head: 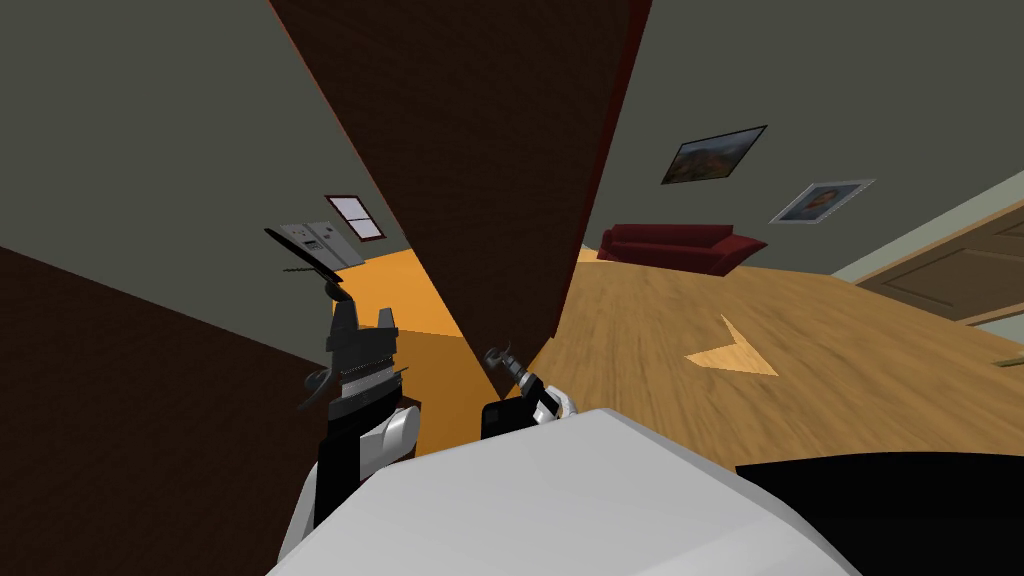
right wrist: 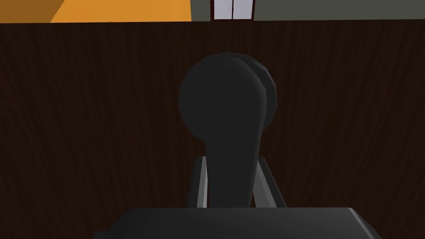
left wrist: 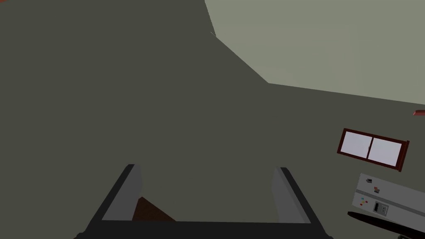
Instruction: Push the door open
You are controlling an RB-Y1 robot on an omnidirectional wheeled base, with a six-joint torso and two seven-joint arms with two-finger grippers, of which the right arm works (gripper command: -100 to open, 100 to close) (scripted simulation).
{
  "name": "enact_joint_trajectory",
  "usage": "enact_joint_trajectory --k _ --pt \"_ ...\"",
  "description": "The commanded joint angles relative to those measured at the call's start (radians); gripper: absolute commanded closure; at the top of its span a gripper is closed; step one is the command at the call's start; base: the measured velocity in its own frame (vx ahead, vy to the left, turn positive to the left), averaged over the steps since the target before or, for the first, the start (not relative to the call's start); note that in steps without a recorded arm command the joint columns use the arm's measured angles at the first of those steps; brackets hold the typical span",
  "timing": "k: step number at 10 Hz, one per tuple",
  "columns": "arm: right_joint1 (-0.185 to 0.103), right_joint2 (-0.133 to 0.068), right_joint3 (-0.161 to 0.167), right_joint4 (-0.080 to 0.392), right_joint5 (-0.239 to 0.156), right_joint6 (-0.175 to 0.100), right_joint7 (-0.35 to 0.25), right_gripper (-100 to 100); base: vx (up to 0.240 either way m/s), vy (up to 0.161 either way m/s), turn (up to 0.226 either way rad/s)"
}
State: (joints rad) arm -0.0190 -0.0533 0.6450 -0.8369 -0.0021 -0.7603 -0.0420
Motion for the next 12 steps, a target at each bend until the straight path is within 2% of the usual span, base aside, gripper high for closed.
enact_joint_trajectory --k 1,4,5,7,10,12 --pt "0.002 -0.001 0.001 0.002 0.0 0.001 0.0 100 -0.017 -0.015 0.005" --pt "0.002 -0.001 0.001 0.002 0.0 0.001 0.0 100 -0.007 -0.005 -0.003" --pt "0.0 -0.008 -0.019 0.008 -0.005 0.003 0.007 100 0.048 0.083 -0.053" --pt "-0.001 -0.01 -0.031 0.01 -0.008 0.003 0.011 100 0.1 0.144 -0.037" --pt "-0.006 -0.014 -0.069 0.019 -0.019 0.003 0.024 100 0.126 0.18 -0.053" --pt "-0.01 -0.014 -0.105 0.027 -0.029 0.003 0.037 100 0.155 0.169 -0.057"
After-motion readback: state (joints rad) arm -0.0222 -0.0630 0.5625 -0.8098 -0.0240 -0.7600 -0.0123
